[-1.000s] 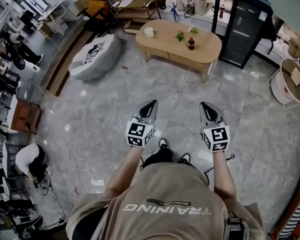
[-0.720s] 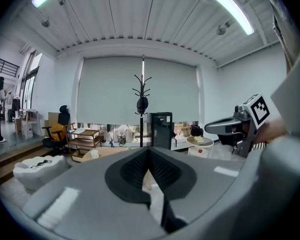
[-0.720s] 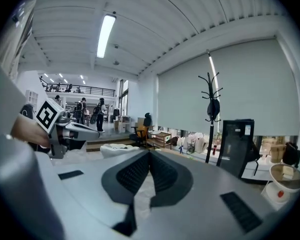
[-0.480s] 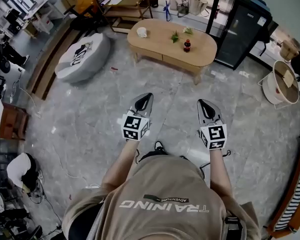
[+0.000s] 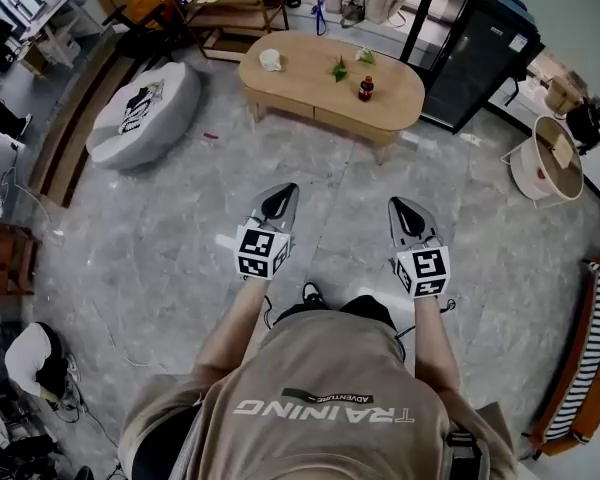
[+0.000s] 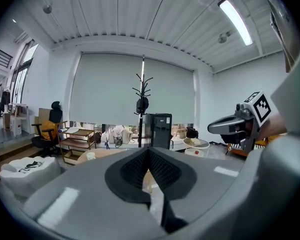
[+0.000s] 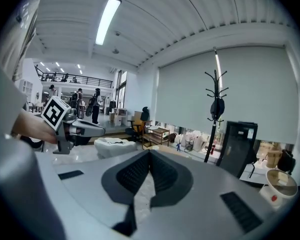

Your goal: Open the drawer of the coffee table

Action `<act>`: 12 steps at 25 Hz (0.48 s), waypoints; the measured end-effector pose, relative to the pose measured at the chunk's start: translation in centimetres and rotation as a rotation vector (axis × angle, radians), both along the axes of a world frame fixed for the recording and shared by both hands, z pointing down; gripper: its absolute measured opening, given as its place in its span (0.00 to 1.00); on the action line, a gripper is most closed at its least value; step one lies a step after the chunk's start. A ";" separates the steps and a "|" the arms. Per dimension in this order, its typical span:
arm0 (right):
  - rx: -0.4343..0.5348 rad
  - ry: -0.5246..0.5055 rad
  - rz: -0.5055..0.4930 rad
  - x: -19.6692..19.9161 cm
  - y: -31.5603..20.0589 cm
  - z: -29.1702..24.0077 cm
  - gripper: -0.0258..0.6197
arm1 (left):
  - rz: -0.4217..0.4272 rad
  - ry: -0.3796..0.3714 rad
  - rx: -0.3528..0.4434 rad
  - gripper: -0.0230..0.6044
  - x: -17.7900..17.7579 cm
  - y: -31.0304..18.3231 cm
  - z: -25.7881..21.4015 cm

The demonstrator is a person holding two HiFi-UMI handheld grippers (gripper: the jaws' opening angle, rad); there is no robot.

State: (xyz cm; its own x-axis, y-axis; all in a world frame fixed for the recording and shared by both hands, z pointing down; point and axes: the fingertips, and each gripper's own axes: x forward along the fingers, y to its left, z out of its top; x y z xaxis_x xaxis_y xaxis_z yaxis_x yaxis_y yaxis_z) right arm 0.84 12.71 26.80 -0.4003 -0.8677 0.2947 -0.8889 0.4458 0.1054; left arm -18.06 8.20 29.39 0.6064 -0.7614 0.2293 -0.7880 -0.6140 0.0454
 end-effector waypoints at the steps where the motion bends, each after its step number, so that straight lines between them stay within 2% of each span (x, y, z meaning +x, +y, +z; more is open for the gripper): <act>1: -0.009 -0.002 -0.002 -0.2 -0.2 0.2 0.05 | -0.003 0.004 -0.004 0.05 -0.1 -0.2 0.1; 7: -0.025 -0.014 -0.030 -0.7 -1.8 0.3 0.05 | -0.044 -0.004 0.000 0.05 -0.9 -1.5 0.0; 12: -0.041 -0.037 -0.085 0.1 -3.1 1.3 0.05 | -0.071 -0.033 -0.022 0.05 0.0 -1.8 0.3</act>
State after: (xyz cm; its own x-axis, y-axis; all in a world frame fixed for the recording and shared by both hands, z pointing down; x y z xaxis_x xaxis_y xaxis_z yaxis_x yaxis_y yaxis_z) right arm 0.94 9.59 28.10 -0.4835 -0.8174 0.3131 -0.8505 0.5233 0.0530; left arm -18.05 6.42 29.71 0.5430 -0.7968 0.2651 -0.8308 -0.5557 0.0315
